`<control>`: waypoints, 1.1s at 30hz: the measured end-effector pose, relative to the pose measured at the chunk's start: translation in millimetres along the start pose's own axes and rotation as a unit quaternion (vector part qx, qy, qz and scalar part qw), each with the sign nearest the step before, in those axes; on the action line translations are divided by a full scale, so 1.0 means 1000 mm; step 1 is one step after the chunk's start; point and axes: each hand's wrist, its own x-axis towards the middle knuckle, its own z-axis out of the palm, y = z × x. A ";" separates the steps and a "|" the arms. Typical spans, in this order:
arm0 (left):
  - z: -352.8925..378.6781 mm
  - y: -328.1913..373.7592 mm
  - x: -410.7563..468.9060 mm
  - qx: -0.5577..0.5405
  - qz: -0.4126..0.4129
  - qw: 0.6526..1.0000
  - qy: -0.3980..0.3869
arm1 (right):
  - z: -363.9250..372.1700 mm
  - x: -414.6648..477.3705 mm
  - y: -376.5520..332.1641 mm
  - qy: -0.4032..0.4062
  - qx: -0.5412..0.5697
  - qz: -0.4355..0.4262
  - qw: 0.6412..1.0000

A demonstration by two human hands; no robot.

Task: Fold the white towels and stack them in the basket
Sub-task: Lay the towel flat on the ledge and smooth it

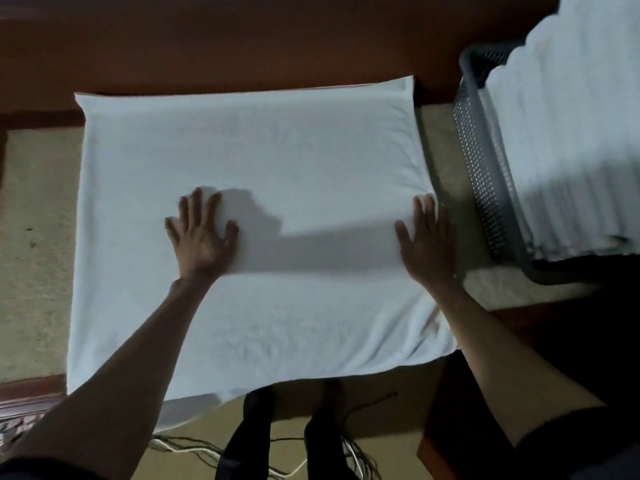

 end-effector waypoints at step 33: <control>0.082 0.156 -0.038 0.059 0.129 0.990 0.020 | -0.017 -0.174 0.051 0.118 0.142 0.149 0.971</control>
